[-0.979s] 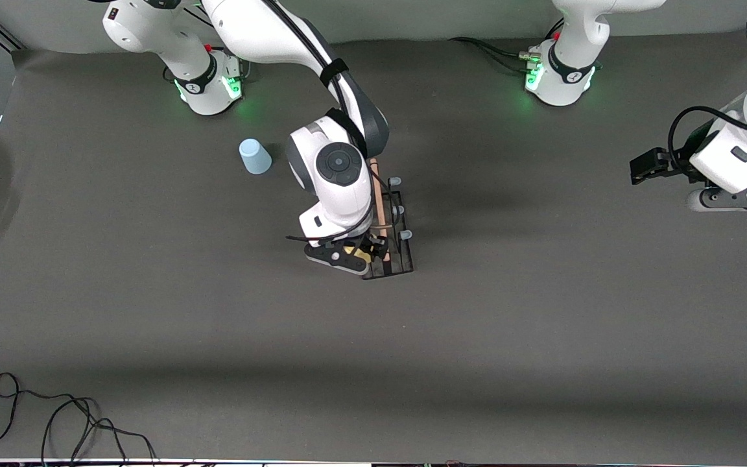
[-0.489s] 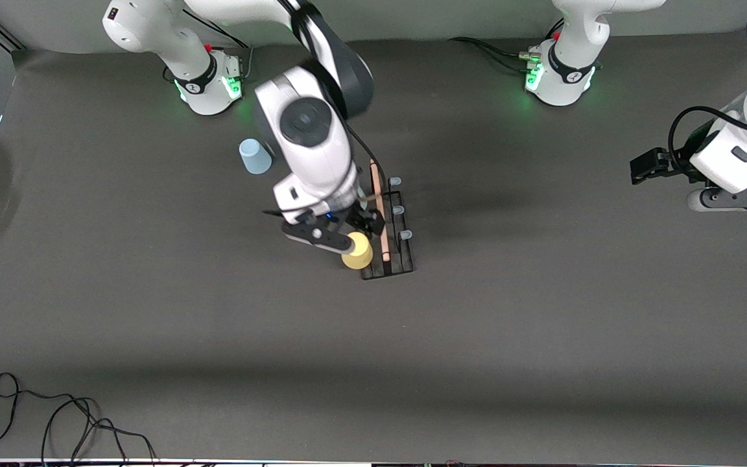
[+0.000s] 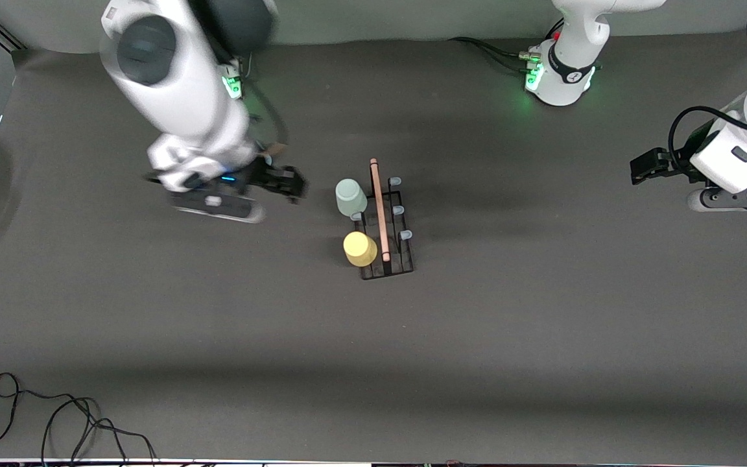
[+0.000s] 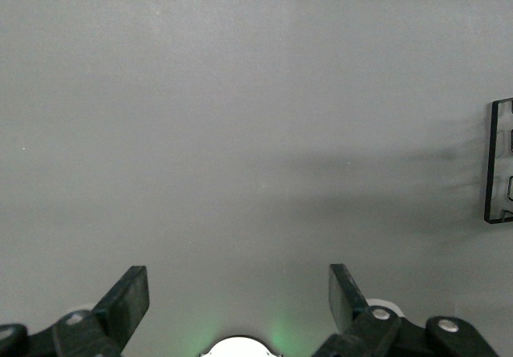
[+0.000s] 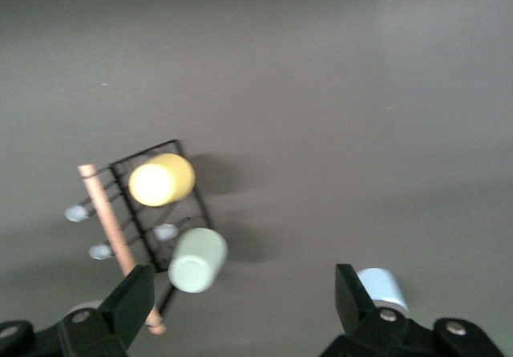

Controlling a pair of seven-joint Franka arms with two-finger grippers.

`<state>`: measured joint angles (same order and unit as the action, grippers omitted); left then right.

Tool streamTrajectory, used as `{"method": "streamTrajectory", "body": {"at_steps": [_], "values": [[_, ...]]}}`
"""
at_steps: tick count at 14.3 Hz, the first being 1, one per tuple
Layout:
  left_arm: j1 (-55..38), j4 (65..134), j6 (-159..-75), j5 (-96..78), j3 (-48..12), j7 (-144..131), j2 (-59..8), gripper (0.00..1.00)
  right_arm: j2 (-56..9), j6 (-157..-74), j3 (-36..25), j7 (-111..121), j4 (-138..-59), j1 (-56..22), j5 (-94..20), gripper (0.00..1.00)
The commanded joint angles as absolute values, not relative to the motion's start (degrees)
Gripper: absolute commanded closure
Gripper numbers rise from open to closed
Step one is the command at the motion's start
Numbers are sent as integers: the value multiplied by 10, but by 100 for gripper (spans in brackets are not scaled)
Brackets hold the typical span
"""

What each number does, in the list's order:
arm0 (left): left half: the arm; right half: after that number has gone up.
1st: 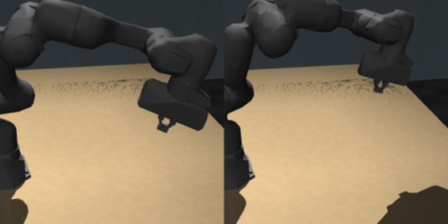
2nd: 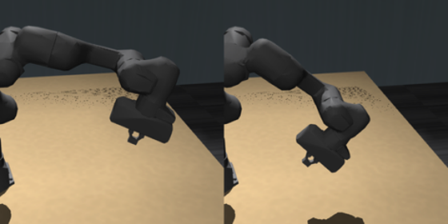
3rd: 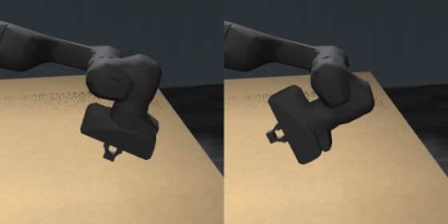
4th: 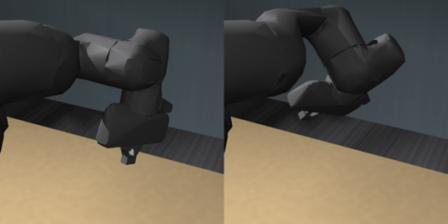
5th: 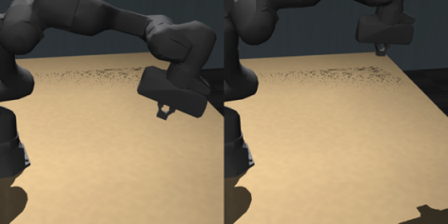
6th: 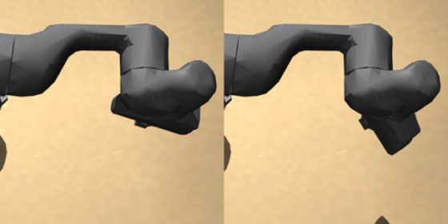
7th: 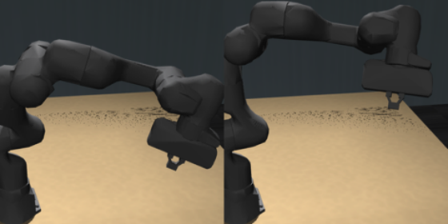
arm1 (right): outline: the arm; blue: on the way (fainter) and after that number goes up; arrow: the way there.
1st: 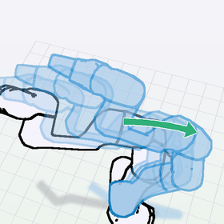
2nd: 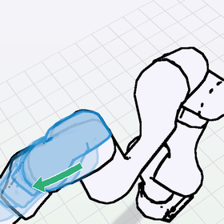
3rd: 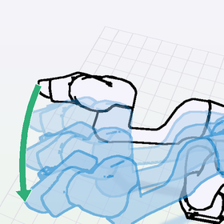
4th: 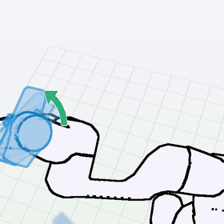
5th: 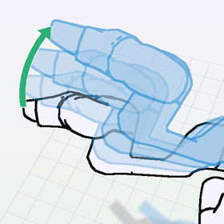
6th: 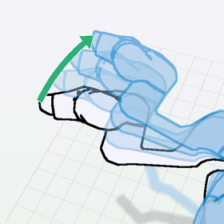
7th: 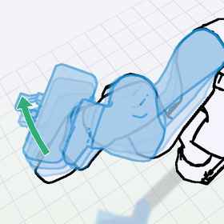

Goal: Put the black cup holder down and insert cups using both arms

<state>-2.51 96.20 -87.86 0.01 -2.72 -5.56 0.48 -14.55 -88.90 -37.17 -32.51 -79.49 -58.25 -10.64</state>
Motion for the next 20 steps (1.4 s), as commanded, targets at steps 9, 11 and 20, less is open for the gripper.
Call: {"method": "streamTrajectory", "body": {"at_steps": [9, 11, 20], "values": [[-26, 960, -878, 1, -25, -48, 8, 0, 7, -880, -90, 23, -911, -101, -10, 0], [-26, 960, -878, 1, -25, -48, 8, 0, 4, -881, -67, 25, -905, -51, -7, 0], [-26, 960, -878, 1, -25, -48, 8, 0, -24, -888, -67, 25, -872, -47, 13, 0]]}}
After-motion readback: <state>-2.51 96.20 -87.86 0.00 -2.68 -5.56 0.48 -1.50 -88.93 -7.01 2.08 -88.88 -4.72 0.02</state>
